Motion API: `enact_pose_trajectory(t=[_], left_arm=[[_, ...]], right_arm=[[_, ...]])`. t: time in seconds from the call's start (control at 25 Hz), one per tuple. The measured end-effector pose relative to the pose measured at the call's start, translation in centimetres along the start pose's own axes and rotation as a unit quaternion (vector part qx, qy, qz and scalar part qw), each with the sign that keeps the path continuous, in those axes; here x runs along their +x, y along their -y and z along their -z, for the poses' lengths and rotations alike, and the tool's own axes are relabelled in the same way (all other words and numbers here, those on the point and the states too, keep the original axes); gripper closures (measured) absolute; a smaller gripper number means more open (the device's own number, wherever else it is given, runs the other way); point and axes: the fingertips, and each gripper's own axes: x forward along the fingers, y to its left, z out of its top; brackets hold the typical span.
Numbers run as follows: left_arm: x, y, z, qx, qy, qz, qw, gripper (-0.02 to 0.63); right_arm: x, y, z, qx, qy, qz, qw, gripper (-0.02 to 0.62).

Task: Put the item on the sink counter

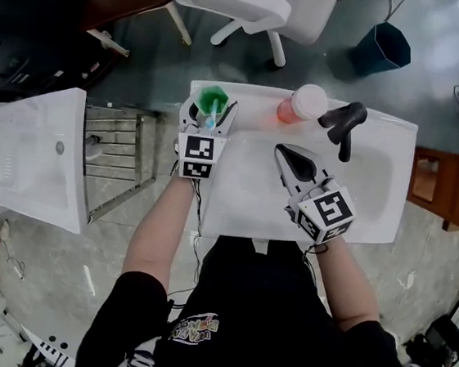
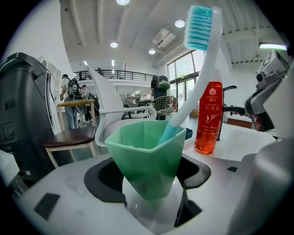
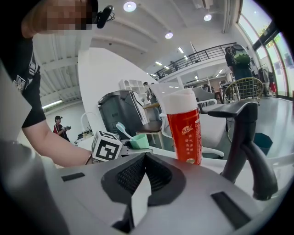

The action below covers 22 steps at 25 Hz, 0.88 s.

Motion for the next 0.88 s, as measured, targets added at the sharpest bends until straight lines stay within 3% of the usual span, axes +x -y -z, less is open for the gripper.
enact_pose_trajectory(t=[0.88], left_arm=[[-0.3, 0.8, 1.6, -0.009, -0.041, 0.008, 0.9991, 0.293]], right_arm=[[-0.7, 0.1, -0.4, -0.002, 0.009, -0.005, 1.0, 0.541]])
